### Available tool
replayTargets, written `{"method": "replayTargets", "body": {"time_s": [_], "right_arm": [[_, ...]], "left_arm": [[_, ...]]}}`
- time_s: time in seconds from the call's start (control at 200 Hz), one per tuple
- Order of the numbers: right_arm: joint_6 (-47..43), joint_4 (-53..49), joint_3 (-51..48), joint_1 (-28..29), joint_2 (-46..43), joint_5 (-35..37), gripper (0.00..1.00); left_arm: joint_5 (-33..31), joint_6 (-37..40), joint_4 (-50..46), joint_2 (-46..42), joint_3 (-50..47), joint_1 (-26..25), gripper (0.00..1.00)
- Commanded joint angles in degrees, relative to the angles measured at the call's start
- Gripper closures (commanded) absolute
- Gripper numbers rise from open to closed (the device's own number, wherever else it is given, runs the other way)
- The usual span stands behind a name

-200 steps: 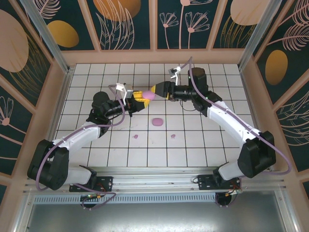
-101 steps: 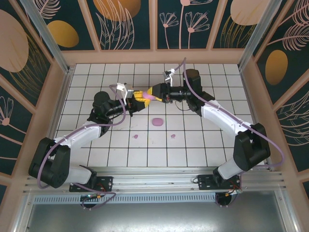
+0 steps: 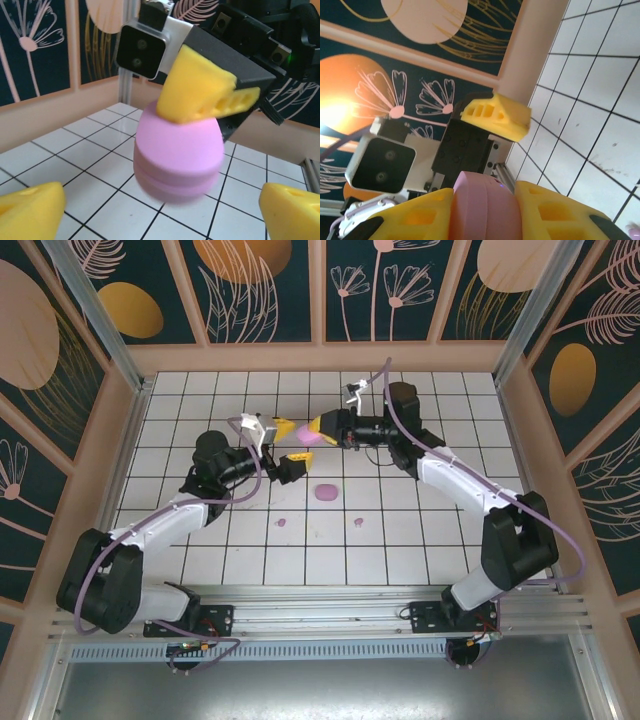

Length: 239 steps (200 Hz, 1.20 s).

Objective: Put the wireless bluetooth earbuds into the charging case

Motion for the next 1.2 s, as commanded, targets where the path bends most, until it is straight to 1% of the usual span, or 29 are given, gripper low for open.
{"method": "replayTargets", "body": {"time_s": [0.0,0.045,0.12,0.15,0.2,0.245,0.275,0.31,0.375,0.43,0.551,0.686,0.806,0.901,1.191], "right_arm": [[-0.2,2.6,-0.5,-3.3,1.1,1.2,0.76],[-1.4,1.5,-0.2,-4.5,2.0,1.9,0.76],[-4.2,-1.0,0.7,-6.4,4.3,2.7,0.76],[-5.6,-2.1,1.2,-7.0,5.4,3.1,0.76],[-8.1,-4.2,2.2,-7.9,7.8,3.9,0.76],[-10.3,-6.2,3.2,-8.6,10.2,4.6,0.75],[-11.5,-7.0,3.9,-9.0,12.1,5.1,0.75],[-12.8,-7.9,4.7,-9.5,14.3,5.8,0.75],[-14.2,-8.1,6.2,-10.2,18.3,6.4,0.75],[-14.8,-7.6,7.7,-10.6,21.9,6.8,0.75],[-15.3,-7.2,12.2,-10.8,29.3,7.7,0.76],[-14.7,-6.0,17.6,-10.8,36.3,7.3,0.75],[-14.0,-5.2,20.6,-10.8,39.7,7.7,0.72],[-13.8,-5.9,22.7,-10.7,41.9,8.2,0.7],[-16.9,-12.8,25.5,-9.7,44.0,13.2,0.6]], "left_arm": [[-3.6,3.0,-3.4,-2.7,-1.6,0.1,0.02],[-5.3,3.1,-4.0,-3.4,-2.3,0.1,0.02],[-10.0,2.6,-4.8,-4.7,-3.6,0.1,0.02],[-14.0,2.0,-5.2,-5.4,-4.2,0.1,0.02],[-22.4,0.0,-5.3,-7.0,-5.4,0.1,0.01],[-32.0,-2.8,-4.9,-8.4,-7.0,0.1,0.01],[-36.9,-3.9,-5.2,-9.4,-7.7,0.2,0.01],[-40.2,-4.0,-6.3,-10.4,-8.1,0.2,0.01],[-43.0,-3.3,-8.5,-11.5,-8.2,0.2,0.01],[-43.6,-3.0,-10.7,-11.7,-7.6,0.2,0.01],[-42.2,-3.4,-14.7,-10.2,-6.3,0.2,0.01],[-41.3,-5.3,-14.9,-7.4,-5.9,0.3,0.01],[-39.9,-5.9,-13.5,-5.5,-6.0,0.3,0.01],[-38.2,-4.7,-12.8,-4.3,-5.7,0.3,0.02],[-37.1,-2.5,-12.8,-2.2,-5.1,0.3,0.01]]}}
